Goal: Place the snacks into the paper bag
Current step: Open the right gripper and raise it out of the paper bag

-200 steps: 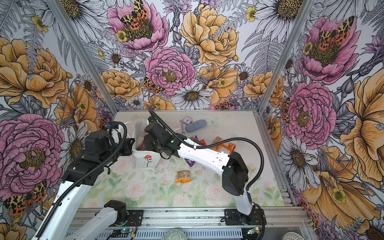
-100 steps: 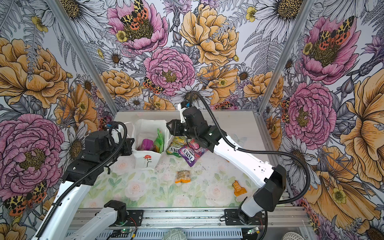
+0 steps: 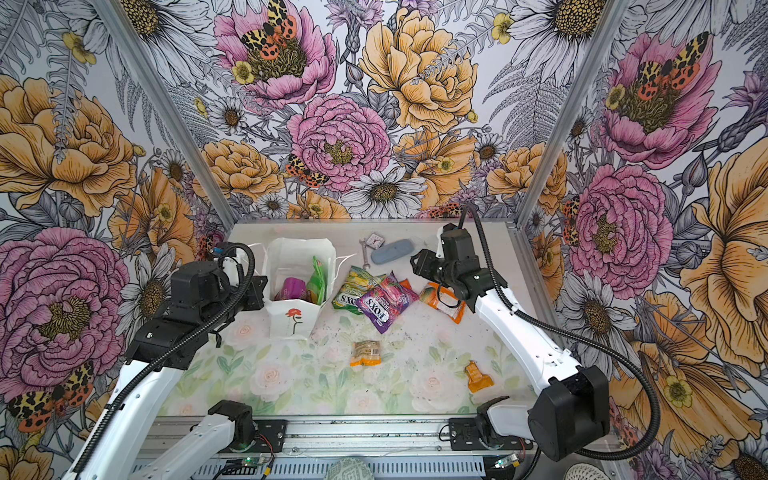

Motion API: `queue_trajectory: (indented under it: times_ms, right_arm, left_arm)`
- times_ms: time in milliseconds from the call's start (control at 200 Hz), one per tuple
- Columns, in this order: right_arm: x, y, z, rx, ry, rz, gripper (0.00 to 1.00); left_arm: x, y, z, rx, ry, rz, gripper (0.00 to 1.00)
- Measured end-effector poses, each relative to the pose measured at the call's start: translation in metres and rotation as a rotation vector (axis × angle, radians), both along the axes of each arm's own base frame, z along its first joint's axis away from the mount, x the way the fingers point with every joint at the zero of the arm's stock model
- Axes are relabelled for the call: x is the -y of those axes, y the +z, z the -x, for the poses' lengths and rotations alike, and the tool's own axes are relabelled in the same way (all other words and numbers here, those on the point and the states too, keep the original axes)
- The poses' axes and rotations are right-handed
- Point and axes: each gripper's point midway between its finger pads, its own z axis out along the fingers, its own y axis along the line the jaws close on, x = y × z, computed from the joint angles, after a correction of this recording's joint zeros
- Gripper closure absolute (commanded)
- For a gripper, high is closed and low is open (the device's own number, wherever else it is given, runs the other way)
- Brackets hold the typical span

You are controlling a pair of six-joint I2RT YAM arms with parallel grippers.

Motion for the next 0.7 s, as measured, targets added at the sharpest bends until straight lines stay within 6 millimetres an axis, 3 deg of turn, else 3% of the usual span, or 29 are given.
queue_trajectory:
  times_ms: [170, 295, 495, 696]
  right_arm:
    - [0.078, -0.050, -0.002, -0.132, -0.200, -0.036, 0.46]
    - [0.124, -0.079, 0.004, -0.206, -0.323, -0.061, 0.45]
    - [0.154, -0.127, 0.015, -0.314, -0.404, -0.133, 0.45]
    - [0.158, -0.166, 0.017, -0.395, -0.416, -0.194, 0.45]
  left_arm:
    - [-0.002, 0.000, 0.000, 0.001, 0.008, -0.005, 1.00]
    - [-0.002, 0.000, -0.001, 0.001, 0.011, -0.007, 1.00]
    - [-0.002, -0.003, -0.004, -0.009, 0.014, -0.014, 1.00]
    - [-0.004, -0.006, -0.006, -0.018, 0.022, -0.016, 1.00]
